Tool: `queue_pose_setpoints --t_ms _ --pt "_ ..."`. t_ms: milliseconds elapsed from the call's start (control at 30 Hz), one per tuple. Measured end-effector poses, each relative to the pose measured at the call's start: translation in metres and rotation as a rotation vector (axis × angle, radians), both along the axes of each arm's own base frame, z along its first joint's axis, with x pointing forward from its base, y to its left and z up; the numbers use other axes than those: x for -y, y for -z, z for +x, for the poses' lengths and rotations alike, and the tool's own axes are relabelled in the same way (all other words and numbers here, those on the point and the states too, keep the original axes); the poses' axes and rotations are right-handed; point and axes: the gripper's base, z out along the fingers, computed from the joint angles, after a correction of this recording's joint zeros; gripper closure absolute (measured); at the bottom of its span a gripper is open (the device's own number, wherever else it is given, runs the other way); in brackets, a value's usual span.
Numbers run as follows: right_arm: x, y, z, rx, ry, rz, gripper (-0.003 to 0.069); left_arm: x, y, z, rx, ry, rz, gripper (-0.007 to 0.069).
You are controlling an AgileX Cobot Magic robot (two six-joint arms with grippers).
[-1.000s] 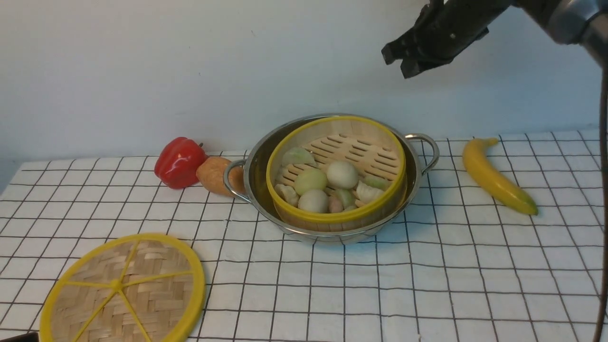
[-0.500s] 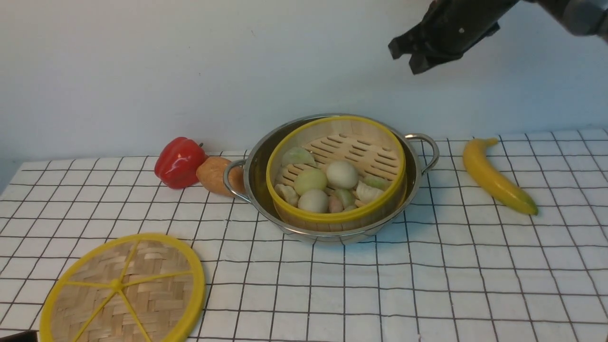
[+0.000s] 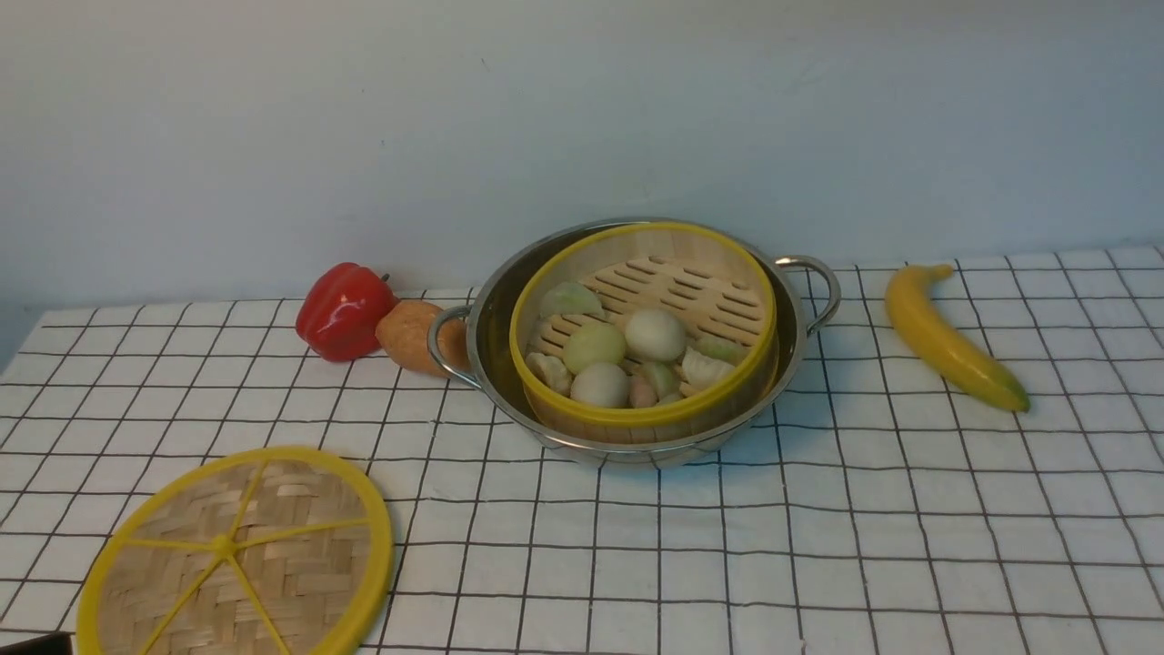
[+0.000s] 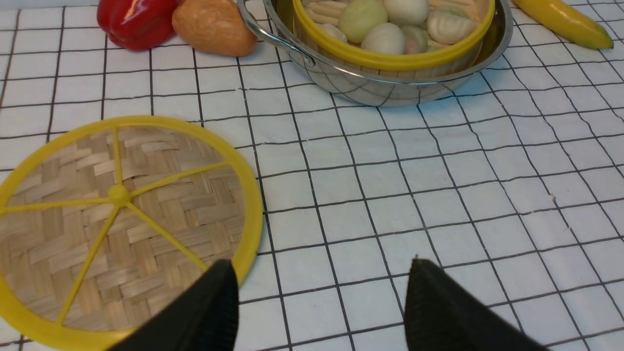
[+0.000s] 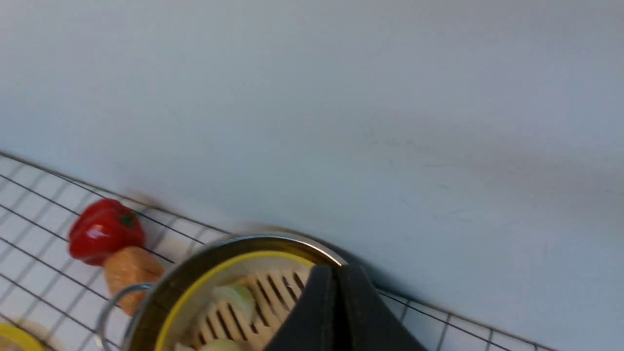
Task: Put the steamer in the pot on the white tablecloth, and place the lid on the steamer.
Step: 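Grasp the bamboo steamer lid lying on the table by its centre knob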
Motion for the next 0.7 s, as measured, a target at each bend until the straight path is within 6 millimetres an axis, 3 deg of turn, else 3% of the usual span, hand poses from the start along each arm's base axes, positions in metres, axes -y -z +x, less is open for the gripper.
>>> queue_pose_setpoints --t_ms 100,267,700 --pt "0.0 -0.017 -0.017 0.026 -0.03 0.058 0.0662 0.0 0.0 0.0 0.0 0.001 0.001 0.0193" --pt "-0.004 -0.026 -0.028 0.022 -0.085 0.138 0.0657 0.0 0.0 0.0 0.001 0.003 0.004 0.0193" --pt "-0.006 -0.027 -0.029 0.022 -0.11 0.152 0.0634 0.0 0.0 0.0 0.002 0.003 0.005 0.0193"
